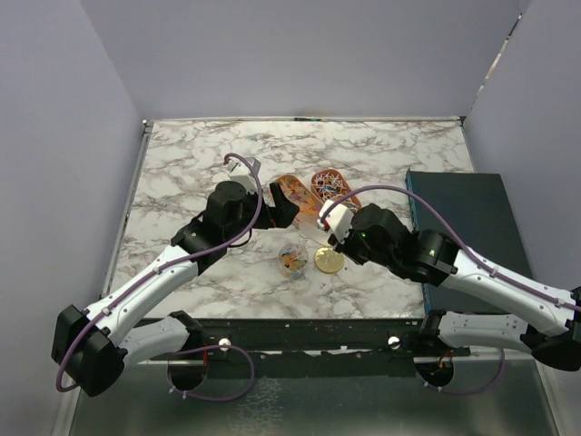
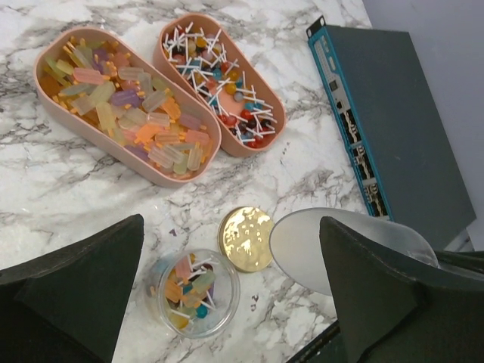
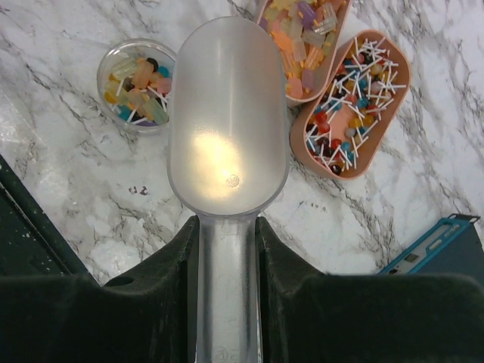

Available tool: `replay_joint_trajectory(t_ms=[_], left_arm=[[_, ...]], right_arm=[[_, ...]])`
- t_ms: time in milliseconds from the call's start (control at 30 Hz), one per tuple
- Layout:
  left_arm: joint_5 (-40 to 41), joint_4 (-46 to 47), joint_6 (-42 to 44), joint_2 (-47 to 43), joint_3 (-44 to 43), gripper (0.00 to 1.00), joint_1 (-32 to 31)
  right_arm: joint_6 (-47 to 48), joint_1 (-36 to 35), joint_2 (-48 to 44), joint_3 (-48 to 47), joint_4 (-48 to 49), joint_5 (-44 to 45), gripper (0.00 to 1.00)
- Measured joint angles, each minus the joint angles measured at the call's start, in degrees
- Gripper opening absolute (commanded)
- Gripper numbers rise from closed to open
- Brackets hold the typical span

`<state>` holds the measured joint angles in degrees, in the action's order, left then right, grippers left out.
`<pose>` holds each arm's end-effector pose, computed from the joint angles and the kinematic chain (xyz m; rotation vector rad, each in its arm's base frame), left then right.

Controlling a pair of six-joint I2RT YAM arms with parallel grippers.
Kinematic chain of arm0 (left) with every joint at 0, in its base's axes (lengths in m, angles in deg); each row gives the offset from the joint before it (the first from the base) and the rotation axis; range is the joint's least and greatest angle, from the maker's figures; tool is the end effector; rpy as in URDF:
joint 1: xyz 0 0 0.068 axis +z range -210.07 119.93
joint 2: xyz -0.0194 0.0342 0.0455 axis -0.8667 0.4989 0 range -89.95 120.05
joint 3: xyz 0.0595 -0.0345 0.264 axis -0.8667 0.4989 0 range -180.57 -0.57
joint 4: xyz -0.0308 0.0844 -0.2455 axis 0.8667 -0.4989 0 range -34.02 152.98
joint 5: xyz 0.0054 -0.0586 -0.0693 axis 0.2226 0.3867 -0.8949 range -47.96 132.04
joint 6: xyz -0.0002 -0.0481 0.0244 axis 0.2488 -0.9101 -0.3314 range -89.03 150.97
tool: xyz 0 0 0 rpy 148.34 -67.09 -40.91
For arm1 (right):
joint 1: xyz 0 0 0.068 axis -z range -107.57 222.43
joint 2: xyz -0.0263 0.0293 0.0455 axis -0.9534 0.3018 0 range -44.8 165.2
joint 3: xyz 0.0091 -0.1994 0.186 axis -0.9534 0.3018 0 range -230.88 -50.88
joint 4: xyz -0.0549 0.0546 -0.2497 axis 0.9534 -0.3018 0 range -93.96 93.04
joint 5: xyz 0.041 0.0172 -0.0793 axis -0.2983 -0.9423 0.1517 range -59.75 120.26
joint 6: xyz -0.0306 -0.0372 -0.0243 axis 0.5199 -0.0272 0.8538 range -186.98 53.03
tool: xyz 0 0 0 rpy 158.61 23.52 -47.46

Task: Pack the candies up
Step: Scoop the fake candies from the storage box.

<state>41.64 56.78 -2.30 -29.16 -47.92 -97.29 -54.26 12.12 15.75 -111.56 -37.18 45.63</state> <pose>0.1963 -0.1493 0.3086 0.0739 2.0026 -0.8208 0.1161 0.1846 0.3341 -1.2200 1.8842 0.1441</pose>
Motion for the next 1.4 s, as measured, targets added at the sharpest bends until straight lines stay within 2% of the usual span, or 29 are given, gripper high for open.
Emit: replay_joint_trajectory(t_ms=[433, 1033, 1400], left_arm=[[-6.1, -5.8, 4.2, -1.4, 0.0, 0.99, 0.0], [-6.0, -8.5, 7.8, -1.8, -0.5, 0.99, 0.0], [-2.9, -11.1, 10.5, -1.8, -2.8, 0.99, 0.0]], right_arm=[[5.7, 0.0, 2.0, -1.0, 3.9, -4.7, 0.01], [9.7, 0.0, -3.1, 0.5, 7.1, -9.4, 0.0], [10.3, 0.5, 1.2, 0.4, 9.0, -7.8, 0.0]])
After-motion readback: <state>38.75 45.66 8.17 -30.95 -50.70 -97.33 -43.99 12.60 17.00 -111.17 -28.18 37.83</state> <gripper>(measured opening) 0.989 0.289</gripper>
